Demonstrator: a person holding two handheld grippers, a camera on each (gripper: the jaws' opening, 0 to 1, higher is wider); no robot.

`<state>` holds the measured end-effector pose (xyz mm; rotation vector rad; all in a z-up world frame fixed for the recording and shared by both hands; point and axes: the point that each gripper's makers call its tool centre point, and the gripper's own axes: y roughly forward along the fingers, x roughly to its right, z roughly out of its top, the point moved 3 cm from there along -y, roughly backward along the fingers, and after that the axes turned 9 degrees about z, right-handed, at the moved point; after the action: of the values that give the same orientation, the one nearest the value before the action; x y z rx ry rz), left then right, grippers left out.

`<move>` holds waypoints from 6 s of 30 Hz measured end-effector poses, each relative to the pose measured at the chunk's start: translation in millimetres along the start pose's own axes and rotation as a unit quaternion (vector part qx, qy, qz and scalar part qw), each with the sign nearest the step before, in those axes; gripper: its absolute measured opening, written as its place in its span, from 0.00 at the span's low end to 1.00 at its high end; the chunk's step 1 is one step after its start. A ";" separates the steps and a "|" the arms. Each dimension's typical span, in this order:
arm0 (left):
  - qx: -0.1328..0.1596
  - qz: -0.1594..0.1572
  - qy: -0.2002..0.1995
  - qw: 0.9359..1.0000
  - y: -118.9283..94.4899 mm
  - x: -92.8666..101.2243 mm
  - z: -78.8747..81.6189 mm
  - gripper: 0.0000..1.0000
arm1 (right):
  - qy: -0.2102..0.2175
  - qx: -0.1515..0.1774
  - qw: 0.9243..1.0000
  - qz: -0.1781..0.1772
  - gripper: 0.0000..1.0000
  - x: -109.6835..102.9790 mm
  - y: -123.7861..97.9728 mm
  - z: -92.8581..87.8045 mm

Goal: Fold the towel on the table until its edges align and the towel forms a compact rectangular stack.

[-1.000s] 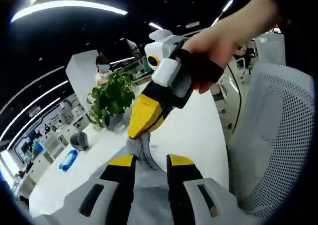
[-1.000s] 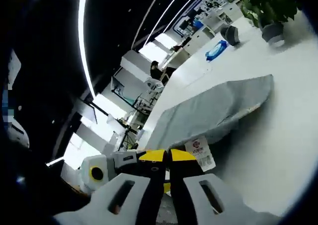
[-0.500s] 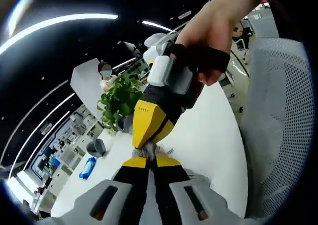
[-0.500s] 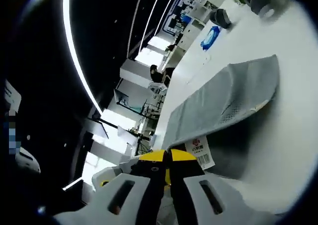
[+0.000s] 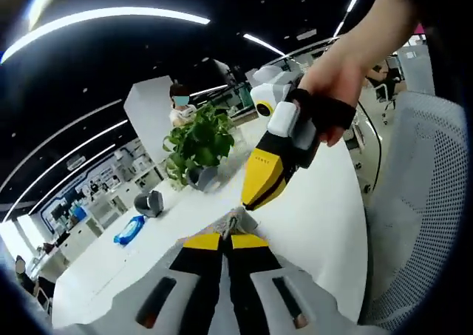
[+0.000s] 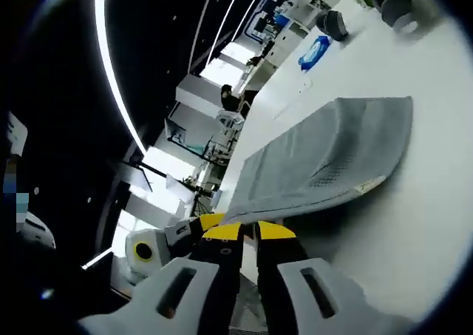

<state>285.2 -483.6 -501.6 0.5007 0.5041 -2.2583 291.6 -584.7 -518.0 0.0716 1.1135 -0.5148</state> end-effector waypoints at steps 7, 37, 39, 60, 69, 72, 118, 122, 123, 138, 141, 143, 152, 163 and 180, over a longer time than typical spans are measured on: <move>-0.027 -0.002 -0.041 0.999 -1.0 0.0 -9.7 0.02 | -0.070 -0.016 0.978 -0.194 0.19 109.7 -30.0 64.1; -0.025 -0.133 -0.087 0.987 -18.4 34.5 57.1 0.02 | -0.250 -0.033 0.946 -0.202 0.00 108.9 -16.4 150.4; -0.015 -0.141 -0.071 0.987 -17.8 36.2 68.7 0.02 | -0.262 -0.023 0.945 -0.195 0.00 99.6 -23.2 159.7; 0.111 -0.214 -0.021 0.970 -0.5 82.2 195.4 0.02 | -0.262 0.057 0.952 -0.146 0.00 -11.5 -92.8 245.0; 0.158 -0.158 -0.032 0.974 16.9 61.6 238.8 0.02 | -0.300 0.062 0.940 -0.154 0.00 -42.6 -91.5 284.8; 0.157 -0.144 -0.025 0.977 8.4 56.1 233.2 0.02 | -0.307 0.058 0.939 -0.145 0.00 -55.6 -79.0 288.1; -0.030 0.055 -0.155 0.986 -122.9 -59.9 80.3 0.01 | -0.306 -0.068 0.948 -0.056 0.00 -74.4 120.3 235.0; -0.046 0.076 -0.155 0.984 -129.0 -66.9 66.5 0.01 | -0.302 -0.067 0.949 -0.052 0.00 -74.2 125.7 235.5; -0.057 0.084 -0.154 0.983 -131.3 -70.1 59.0 0.01 | -0.303 -0.069 0.949 -0.053 0.00 -73.5 126.4 235.3; -0.086 0.122 -0.183 0.972 -154.9 -86.8 22.2 0.01 | -0.291 -0.075 0.953 -0.032 0.00 -82.1 157.2 217.3; -0.096 0.120 -0.188 0.970 -157.8 -81.8 11.9 0.01 | -0.290 -0.086 0.953 -0.034 0.00 -79.1 166.4 207.1; -0.105 0.122 -0.194 0.968 -160.5 -80.5 4.1 0.01 | -0.287 -0.089 0.953 -0.034 0.00 -77.9 171.8 201.6; -0.141 0.130 -0.214 0.958 -171.1 -87.8 -35.5 0.01 | -0.282 -0.110 0.952 -0.039 0.00 -67.2 194.7 185.1; -0.198 0.129 -0.208 0.949 -176.7 -91.8 -88.0 0.01 | -0.262 -0.126 0.955 -0.057 0.00 -48.9 231.3 165.3; -0.247 0.120 -0.271 0.922 -188.3 -92.2 -153.7 0.02 | -0.246 -0.159 0.954 -0.071 0.00 -20.8 285.6 137.8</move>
<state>234.2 -233.0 -548.2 -0.3042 0.6477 -1.8262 522.7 -367.9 -494.0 -0.4027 0.7005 -0.4435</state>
